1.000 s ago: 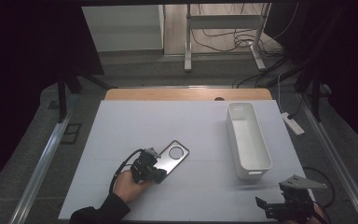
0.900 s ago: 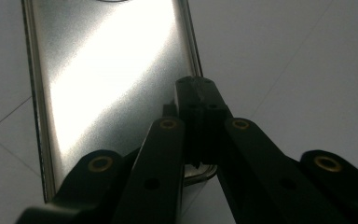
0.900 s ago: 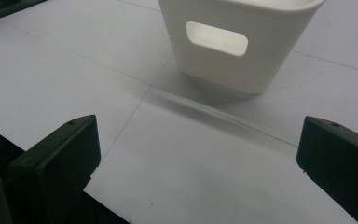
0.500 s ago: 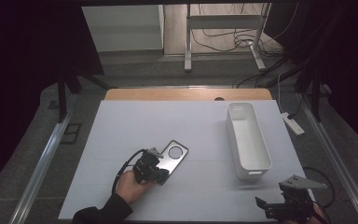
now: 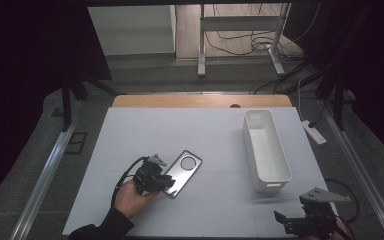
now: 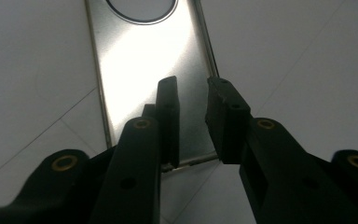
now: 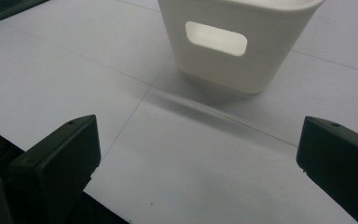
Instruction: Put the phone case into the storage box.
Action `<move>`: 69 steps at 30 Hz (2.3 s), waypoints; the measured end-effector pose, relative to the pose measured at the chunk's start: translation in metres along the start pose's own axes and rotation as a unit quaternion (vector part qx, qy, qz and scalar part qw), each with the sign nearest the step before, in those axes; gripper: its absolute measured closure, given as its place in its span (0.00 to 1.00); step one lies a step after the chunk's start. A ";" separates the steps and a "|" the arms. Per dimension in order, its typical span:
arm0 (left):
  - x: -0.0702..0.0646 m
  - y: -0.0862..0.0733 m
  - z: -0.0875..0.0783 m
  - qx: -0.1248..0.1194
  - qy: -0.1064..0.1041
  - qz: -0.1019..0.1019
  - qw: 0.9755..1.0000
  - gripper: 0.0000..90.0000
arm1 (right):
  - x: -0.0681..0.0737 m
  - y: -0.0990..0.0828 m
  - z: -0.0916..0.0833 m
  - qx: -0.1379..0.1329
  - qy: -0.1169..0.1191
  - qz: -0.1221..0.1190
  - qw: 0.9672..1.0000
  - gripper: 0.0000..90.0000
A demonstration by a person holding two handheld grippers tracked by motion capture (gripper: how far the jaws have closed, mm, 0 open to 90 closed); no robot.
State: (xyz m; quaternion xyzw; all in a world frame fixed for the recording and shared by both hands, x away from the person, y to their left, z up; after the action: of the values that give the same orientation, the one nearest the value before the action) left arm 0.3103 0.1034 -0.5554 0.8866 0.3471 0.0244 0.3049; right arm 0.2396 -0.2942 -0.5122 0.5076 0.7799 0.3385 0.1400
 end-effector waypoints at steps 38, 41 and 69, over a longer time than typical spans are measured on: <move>0.040 0.007 -0.006 0.010 0.049 -0.015 0.999 0.00 | 0.000 0.000 0.001 0.007 0.000 0.001 1.000 0.00; 0.042 0.007 0.000 0.012 0.054 -0.014 0.998 0.00 | 0.000 0.000 0.001 0.006 0.000 0.001 1.000 0.00; 0.044 -0.008 0.033 0.053 0.076 0.013 0.996 0.00 | 0.000 -0.001 0.001 0.006 0.001 0.000 1.000 0.00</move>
State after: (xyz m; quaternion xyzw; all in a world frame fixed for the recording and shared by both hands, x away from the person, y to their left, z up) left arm 0.3472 0.1191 -0.5940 0.9016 0.3583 0.0774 0.2296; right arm 0.2397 -0.2938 -0.5133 0.5077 0.7823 0.3342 0.1361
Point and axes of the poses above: each handheld gripper's, and its own axes: z roughly forward along the jaws, y roughly out of its top, x roughly to its left, the point moved 7 cm from there along z, roughly forward along the jaws, and after that the axes turned 5 degrees about z, right-handed, at the moved point
